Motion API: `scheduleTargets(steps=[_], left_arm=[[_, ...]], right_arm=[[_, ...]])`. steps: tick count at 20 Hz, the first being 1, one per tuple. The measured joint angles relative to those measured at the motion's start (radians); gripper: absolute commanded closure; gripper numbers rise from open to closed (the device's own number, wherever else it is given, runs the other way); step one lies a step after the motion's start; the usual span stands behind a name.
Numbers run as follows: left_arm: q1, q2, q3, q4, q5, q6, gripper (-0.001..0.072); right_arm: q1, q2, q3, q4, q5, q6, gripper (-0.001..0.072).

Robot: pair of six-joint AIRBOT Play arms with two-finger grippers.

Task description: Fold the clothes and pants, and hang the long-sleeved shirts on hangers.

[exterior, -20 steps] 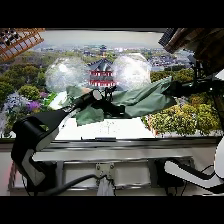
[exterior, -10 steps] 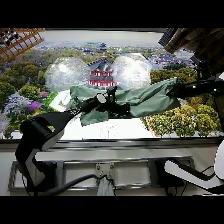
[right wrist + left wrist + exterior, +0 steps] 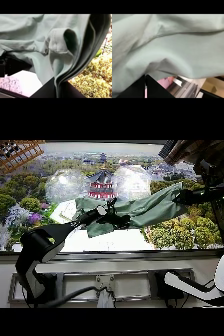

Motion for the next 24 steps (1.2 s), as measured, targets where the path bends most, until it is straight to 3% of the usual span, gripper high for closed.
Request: scheduleTargets(steps=[24], left_arm=[[-0.004, -0.019, 0.002, 0.0, -0.006, 0.0, 0.0701]], right_arm=[[-0.002, 0.0, 0.006, 0.203, -0.051, 0.053, 0.0689]])
